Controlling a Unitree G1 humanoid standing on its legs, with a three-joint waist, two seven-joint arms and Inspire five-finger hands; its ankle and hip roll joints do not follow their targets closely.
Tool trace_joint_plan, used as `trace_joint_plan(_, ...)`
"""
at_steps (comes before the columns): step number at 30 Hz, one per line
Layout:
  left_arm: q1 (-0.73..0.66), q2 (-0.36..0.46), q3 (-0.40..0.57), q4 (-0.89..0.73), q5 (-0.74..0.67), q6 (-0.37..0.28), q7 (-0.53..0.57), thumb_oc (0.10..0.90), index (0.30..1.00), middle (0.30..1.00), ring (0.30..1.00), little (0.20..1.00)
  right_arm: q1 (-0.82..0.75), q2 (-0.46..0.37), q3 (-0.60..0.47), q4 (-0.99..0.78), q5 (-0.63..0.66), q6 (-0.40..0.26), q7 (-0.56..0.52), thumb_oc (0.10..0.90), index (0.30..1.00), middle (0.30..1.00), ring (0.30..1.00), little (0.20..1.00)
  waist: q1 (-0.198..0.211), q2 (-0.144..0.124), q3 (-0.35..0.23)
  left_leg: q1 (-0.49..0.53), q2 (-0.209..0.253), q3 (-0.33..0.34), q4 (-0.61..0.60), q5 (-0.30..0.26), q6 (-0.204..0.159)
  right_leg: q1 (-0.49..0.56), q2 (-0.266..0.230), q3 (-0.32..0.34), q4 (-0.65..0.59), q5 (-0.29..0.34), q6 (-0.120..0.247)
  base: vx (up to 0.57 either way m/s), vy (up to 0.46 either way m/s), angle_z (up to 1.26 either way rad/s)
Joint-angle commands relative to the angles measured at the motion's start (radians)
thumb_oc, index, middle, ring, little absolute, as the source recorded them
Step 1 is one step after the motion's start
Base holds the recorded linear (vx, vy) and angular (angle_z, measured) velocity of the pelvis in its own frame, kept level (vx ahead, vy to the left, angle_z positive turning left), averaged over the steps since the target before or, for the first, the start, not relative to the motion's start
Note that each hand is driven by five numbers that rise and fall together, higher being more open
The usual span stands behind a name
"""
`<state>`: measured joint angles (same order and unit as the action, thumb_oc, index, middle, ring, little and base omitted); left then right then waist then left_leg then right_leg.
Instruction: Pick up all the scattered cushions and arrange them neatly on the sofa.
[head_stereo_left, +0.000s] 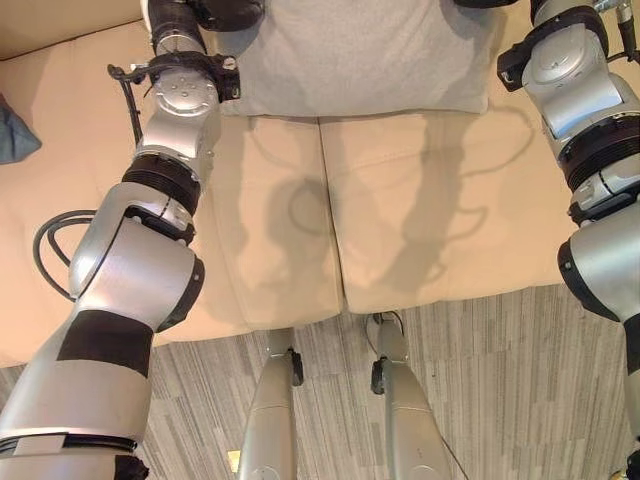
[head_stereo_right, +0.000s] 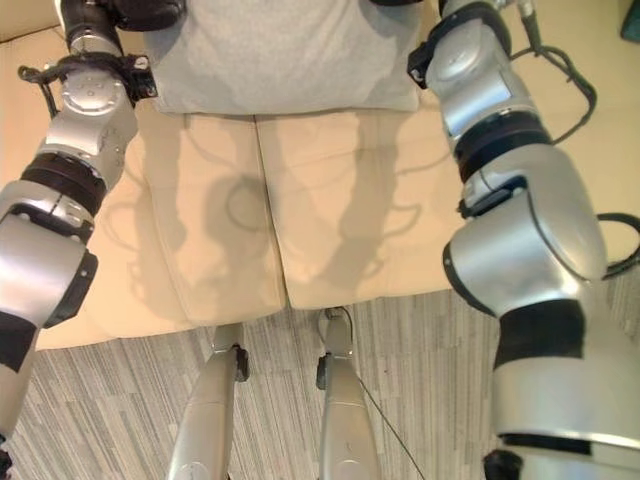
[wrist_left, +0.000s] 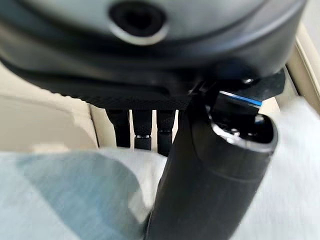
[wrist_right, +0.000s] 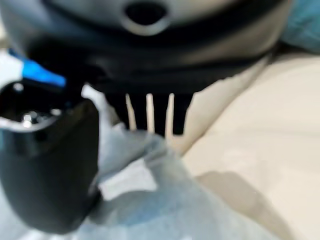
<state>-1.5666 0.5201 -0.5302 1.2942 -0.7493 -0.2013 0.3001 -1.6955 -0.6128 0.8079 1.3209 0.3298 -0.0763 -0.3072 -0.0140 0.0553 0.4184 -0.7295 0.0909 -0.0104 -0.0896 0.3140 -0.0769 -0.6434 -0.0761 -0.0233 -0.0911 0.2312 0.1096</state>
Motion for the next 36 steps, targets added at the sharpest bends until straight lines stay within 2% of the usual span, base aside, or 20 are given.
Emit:
trace_joint_plan(1, -0.041, 0.113, 0.017, 0.046, -0.027, -0.059, -0.011, 0.8, 0.9, 0.9, 0.9, 0.9, -0.012, -0.031, -0.005, 0.041, 0.073, -0.041, 0.001, 0.8, 0.9, 0.9, 0.9, 0.9, 0.022, 0.022, -0.063, 0.093, -0.006, -0.015, 0.002, -0.098, -0.078, 0.123, -0.035, 0.013, 0.004, -0.144, 0.081, 0.0, 0.0, 0.0)
trace_joint_plan(2, -0.005, 0.137, 0.09, 0.052, -0.138, -0.053, -0.029, 0.8, 0.9, 0.9, 0.9, 0.9, 0.057, -0.049, -0.149, 0.005, 0.302, -0.076, 0.013, 0.8, 0.9, 0.9, 0.9, 0.9, 0.024, 0.033, -0.067, 0.117, -0.008, -0.016, 0.002, -0.107, -0.077, 0.142, -0.031, 0.014, 0.004, -0.155, 0.077, 0.0, 0.0, 0.0)
trace_joint_plan(5, 0.047, 0.182, 0.156, 0.042, -0.207, -0.06, -0.054, 0.8, 0.9, 0.9, 0.9, 0.9, 0.104, -0.063, -0.216, -0.01, 0.393, -0.095, 0.024, 0.8, 0.9, 0.9, 0.9, 0.9, 0.031, 0.042, -0.073, 0.14, -0.008, -0.017, 0.002, -0.109, -0.075, 0.164, -0.033, 0.015, 0.004, -0.157, 0.074, 0.01, -0.001, 0.0)
trace_joint_plan(7, 0.131, 0.239, 0.252, 0.053, -0.286, -0.055, -0.082, 0.8, 0.9, 0.9, 0.9, 0.9, 0.175, -0.101, -0.312, -0.023, 0.513, -0.119, 0.061, 0.8, 0.9, 0.9, 0.9, 0.9, 0.038, 0.054, -0.087, 0.172, -0.006, -0.016, 0.002, -0.125, -0.076, 0.19, -0.036, 0.017, 0.004, -0.173, 0.071, 0.03, 0.013, 0.0)
trace_joint_plan(8, 0.136, 0.239, 0.254, 0.051, -0.286, -0.055, -0.083, 0.8, 0.9, 0.9, 0.9, 0.9, 0.179, -0.1, -0.312, -0.025, 0.515, -0.121, 0.062, 0.8, 0.9, 0.9, 0.9, 0.9, 0.037, 0.055, -0.088, 0.169, -0.005, -0.016, 0.002, -0.117, -0.076, 0.188, -0.035, 0.018, 0.004, -0.166, 0.07, 0.05, 0.016, -0.02)
trace_joint_plan(10, 0.271, 0.298, 0.353, 0.046, -0.3, -0.06, -0.112, 0.8, 0.9, 0.9, 0.9, 0.9, 0.275, -0.137, -0.415, -0.069, 0.621, -0.16, 0.1, 0.8, 0.9, 0.9, 0.9, 0.9, 0.04, 0.056, -0.11, 0.205, -0.001, -0.016, 0.002, -0.136, -0.074, 0.221, -0.033, 0.02, 0.004, -0.187, 0.068, 0.07, 0.005, -0.03)
trace_joint_plan(13, 0.382, 0.306, 0.398, 0.019, -0.301, -0.064, -0.136, 0.8, 0.9, 0.9, 0.9, 0.9, 0.35, -0.158, -0.46, -0.111, 0.661, -0.171, 0.129, 0.8, 0.9, 0.9, 0.9, 0.9, 0.037, 0.054, -0.123, 0.226, 0.003, -0.012, 0.002, -0.134, -0.072, 0.24, -0.032, 0.017, 0.004, -0.186, 0.065, 0.04, -0.004, 0.0)
trace_joint_plan(14, 0.519, 0.323, 0.446, 0.008, -0.237, -0.061, -0.166, 0.8, 0.9, 0.9, 0.9, 0.9, 0.447, -0.192, -0.503, -0.137, 0.625, -0.169, 0.148, 0.8, 0.9, 0.9, 0.9, 0.9, 0.032, 0.048, -0.132, 0.261, 0.008, -0.007, 0.002, -0.144, -0.068, 0.273, -0.031, 0.014, 0.004, -0.198, 0.061, 0.06, -0.003, 0.03)
trace_joint_plan(17, 0.698, 0.323, 0.489, -0.015, -0.13, -0.05, -0.202, 0.8, 0.9, 0.9, 0.9, 0.9, 0.606, -0.217, -0.571, -0.22, 0.552, -0.175, 0.159, 0.8, 0.9, 0.9, 0.9, 0.9, 0.017, 0.041, -0.155, 0.308, 0.012, 0.003, 0.002, -0.155, -0.063, 0.319, -0.029, 0.009, 0.004, -0.208, 0.059, 0.11, -0.009, 0.04)
trace_joint_plan(19, 0.937, 0.293, 0.565, -0.017, 0.03, -0.036, -0.218, 0.8, 0.9, 0.9, 0.9, 0.9, 0.902, -0.203, -0.716, -0.412, 0.458, -0.201, 0.18, 0.8, 0.9, 0.9, 0.9, 0.9, -0.012, 0.029, -0.183, 0.383, 0.023, 0.019, 0.002, -0.181, -0.051, 0.386, -0.029, 0.0, 0.004, -0.221, 0.058, 0.15, -0.002, 0.02)
trace_joint_plan(21, 1.011, 0.276, 0.581, -0.015, 0.086, -0.028, -0.224, 0.8, 0.9, 0.9, 0.9, 0.9, 1.002, -0.193, -0.768, -0.441, 0.416, -0.198, 0.187, 0.8, 0.9, 0.9, 0.9, 0.9, -0.018, 0.023, -0.199, 0.412, 0.026, 0.026, 0.002, -0.191, -0.048, 0.411, -0.03, -0.004, 0.004, -0.226, 0.058, 0.15, -0.012, 0.0)
trace_joint_plan(22, 1.157, 0.239, 0.6, -0.037, 0.219, -0.023, -0.234, 0.8, 0.9, 0.9, 0.9, 0.9, 1.193, -0.198, -0.809, -0.479, 0.214, -0.173, 0.186, 0.8, 0.9, 0.9, 0.9, 0.9, -0.02, 0.016, -0.228, 0.47, 0.029, 0.036, 0.002, -0.208, -0.044, 0.463, -0.035, -0.013, 0.004, -0.238, 0.06, 0.22, -0.033, -0.01)
trace_joint_plan(23, 1.223, 0.21, 0.602, -0.041, 0.284, -0.021, -0.248, 0.8, 0.9, 0.9, 0.9, 0.9, 1.268, -0.219, -0.825, -0.483, 0.1, -0.162, 0.182, 0.8, 0.9, 0.9, 0.9, 0.9, -0.024, 0.014, -0.239, 0.498, 0.03, 0.041, 0.002, -0.218, -0.042, 0.486, -0.039, -0.017, 0.004, -0.246, 0.061, 0.21, -0.041, 0.0)
trace_joint_plan(26, 1.388, 0.112, 0.628, -0.05, 0.462, -0.019, -0.236, 0.8, 0.9, 0.9, 0.9, 0.9, 1.493, -0.225, -0.919, -0.441, -0.149, -0.119, 0.131, 0.8, 0.9, 0.9, 0.9, 0.9, -0.026, 0.008, -0.285, 0.572, 0.035, 0.052, 0.01, -0.239, -0.041, 0.554, -0.043, -0.03, 0.004, -0.261, 0.058, 0.14, -0.057, 0.0)
trace_joint_plan(29, 1.478, 0.044, 0.697, 0.006, 0.449, 0.016, -0.257, 0.8, 0.9, 0.9, 0.9, 0.9, 1.586, -0.155, -0.969, -0.321, -0.174, -0.074, 0.133, 0.8, 0.9, 0.9, 0.9, 0.9, -0.016, 0.002, -0.322, 0.621, 0.042, 0.052, 0.045, -0.267, -0.04, 0.617, -0.043, -0.043, 0.009, -0.284, 0.045, 0.09, -0.111, -0.03)
trace_joint_plan(31, 1.572, -0.029, 0.703, 0.053, 0.488, 0.035, -0.27, 0.8, 0.9, 0.9, 0.9, 0.9, 1.651, -0.068, -1.006, -0.222, -0.111, -0.063, 0.16, 0.8, 0.9, 0.9, 0.9, 0.9, -0.002, -0.001, -0.337, 0.657, 0.053, 0.04, 0.112, -0.291, -0.044, 0.672, -0.037, -0.049, 0.04, -0.316, 0.028, 0.11, -0.149, 0.0)
trace_joint_plan(32, 1.573, -0.029, 0.703, 0.052, 0.489, 0.035, -0.269, 0.8, 0.9, 0.9, 0.9, 0.9, 1.653, -0.068, -1.007, -0.222, -0.11, -0.063, 0.16, 0.8, 0.9, 0.9, 0.9, 0.9, -0.002, -0.001, -0.336, 0.659, 0.053, 0.04, 0.113, -0.293, -0.044, 0.675, -0.036, -0.049, 0.041, -0.318, 0.027, 0.08, -0.13, 0.06)
trace_joint_plan(34, 1.617, -0.061, 0.677, 0.077, 0.54, 0.048, -0.284, 0.8, 0.9, 0.9, 0.9, 0.9, 1.686, -0.022, -1.003, -0.161, -0.085, -0.061, 0.187, 0.8, 0.9, 0.9, 0.9, 0.9, 0.008, -0.002, -0.338, 0.698, 0.066, 0.035, 0.114, -0.287, -0.051, 0.718, -0.025, -0.057, 0.055, -0.337, 0.014, 0.0, -0.147, 0.04)
trace_joint_plan(35, 1.651, -0.098, 0.651, 0.102, 0.586, 0.067, -0.294, 0.8, 0.9, 0.9, 0.9, 0.9, 1.718, 0.025, -0.995, -0.083, -0.078, -0.048, 0.202, 0.8, 0.9, 0.9, 0.9, 0.9, 0.018, -0.001, -0.34, 0.714, 0.085, 0.025, 0.087, -0.251, -0.061, 0.744, -0.005, -0.076, 0.056, -0.356, 0.004, -0.05, -0.149, 0.04)
trace_joint_plan(36, 1.651, -0.098, 0.651, 0.101, 0.586, 0.067, -0.294, 0.8, 0.9, 0.9, 0.9, 0.9, 1.718, 0.025, -0.994, -0.082, -0.077, -0.049, 0.202, 0.8, 0.9, 0.9, 0.9, 0.9, 0.017, -0.001, -0.34, 0.715, 0.086, 0.024, 0.084, -0.25, -0.062, 0.745, -0.004, -0.077, 0.056, -0.356, 0.003, -0.16, -0.138, 0.11)
